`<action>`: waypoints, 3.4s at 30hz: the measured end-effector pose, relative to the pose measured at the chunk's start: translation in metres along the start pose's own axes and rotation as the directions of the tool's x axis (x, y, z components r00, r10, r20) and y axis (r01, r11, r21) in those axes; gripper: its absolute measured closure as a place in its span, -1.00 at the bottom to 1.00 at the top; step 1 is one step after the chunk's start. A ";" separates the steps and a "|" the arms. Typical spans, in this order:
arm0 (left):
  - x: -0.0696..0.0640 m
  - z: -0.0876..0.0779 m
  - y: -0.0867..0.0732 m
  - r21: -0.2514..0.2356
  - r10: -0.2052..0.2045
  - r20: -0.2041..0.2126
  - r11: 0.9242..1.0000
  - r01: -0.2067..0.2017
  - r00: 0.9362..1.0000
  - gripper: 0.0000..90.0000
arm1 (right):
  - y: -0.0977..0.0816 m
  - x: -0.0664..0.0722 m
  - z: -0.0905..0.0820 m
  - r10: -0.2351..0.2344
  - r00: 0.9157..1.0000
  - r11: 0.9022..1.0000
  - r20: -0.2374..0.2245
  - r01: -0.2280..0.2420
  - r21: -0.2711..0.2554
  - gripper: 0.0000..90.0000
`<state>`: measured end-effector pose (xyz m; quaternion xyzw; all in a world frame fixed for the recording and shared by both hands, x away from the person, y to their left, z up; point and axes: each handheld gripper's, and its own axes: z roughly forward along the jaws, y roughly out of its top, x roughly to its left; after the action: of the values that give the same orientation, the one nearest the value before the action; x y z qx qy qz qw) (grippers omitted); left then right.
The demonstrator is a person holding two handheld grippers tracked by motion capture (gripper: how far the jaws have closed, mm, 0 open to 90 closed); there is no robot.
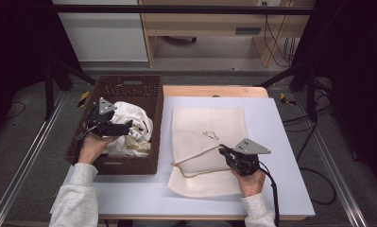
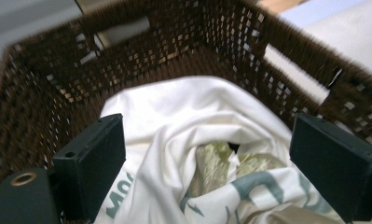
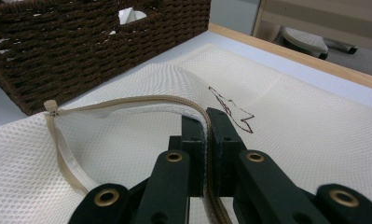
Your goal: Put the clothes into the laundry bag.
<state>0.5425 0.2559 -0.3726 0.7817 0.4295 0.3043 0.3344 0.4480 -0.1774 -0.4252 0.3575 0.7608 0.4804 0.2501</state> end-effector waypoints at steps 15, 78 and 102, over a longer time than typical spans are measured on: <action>-0.003 0.039 -0.021 0.261 -0.023 0.124 0.965 -0.010 0.992 -0.84 | -0.001 -0.001 0.003 -0.001 1.000 1.000 -0.004 0.002 0.021 0.91; 0.019 -0.038 -0.010 -0.314 -0.321 -0.014 0.901 0.301 0.947 0.52 | -0.005 -0.007 0.004 0.022 1.000 0.999 -0.006 -0.022 0.044 0.92; 0.000 -0.124 0.032 -0.645 -0.322 0.045 0.714 0.273 0.946 0.53 | -0.005 -0.007 0.003 0.024 1.000 0.999 -0.007 -0.024 0.040 0.92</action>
<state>0.4627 0.2754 -0.2745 0.5286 0.4307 0.4025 0.6108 0.4533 -0.1831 -0.4306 0.3698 0.7669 0.4692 0.2344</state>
